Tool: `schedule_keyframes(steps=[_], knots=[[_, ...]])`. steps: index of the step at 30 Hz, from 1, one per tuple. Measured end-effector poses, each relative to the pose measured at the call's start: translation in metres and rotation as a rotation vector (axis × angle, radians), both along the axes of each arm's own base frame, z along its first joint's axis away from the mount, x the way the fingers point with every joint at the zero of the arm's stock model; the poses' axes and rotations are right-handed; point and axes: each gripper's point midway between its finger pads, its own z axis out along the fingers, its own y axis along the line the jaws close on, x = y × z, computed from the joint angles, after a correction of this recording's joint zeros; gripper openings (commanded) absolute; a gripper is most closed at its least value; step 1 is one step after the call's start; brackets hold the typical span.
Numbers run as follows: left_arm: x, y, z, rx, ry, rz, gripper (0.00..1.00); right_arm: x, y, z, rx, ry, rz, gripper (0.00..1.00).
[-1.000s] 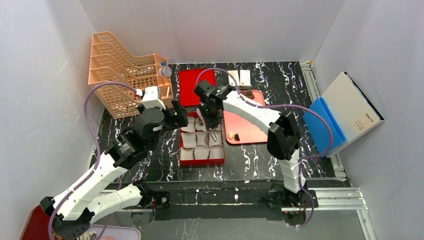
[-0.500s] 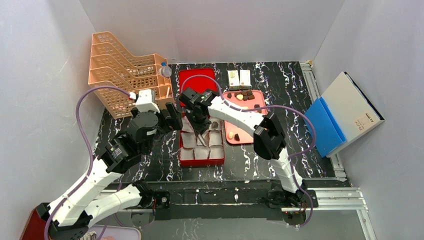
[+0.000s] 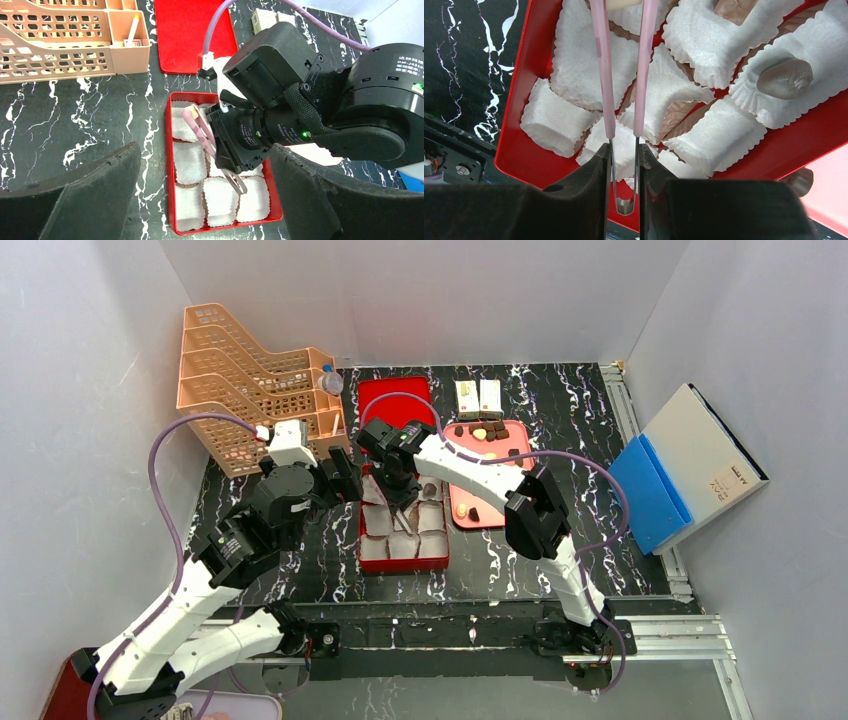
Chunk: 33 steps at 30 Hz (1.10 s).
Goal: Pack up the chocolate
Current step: Place the fake chocolate in the packing box.
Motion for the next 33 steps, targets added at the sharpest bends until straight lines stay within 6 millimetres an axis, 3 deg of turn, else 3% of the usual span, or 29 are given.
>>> schedule_keyframes(steps=[7,27,33], knots=[[0.001,0.0,-0.001,0.004,0.003,0.001,0.99,0.0,0.0,0.0,0.0,0.0,0.0,0.36],[0.002,-0.001,-0.003,0.015,0.008,0.002,0.98,0.001,0.003,0.004,0.013,-0.006,0.002,0.31],[0.004,-0.004,-0.004,0.025,0.016,-0.002,0.98,0.004,-0.012,0.014,-0.008,-0.05,-0.025,0.3]])
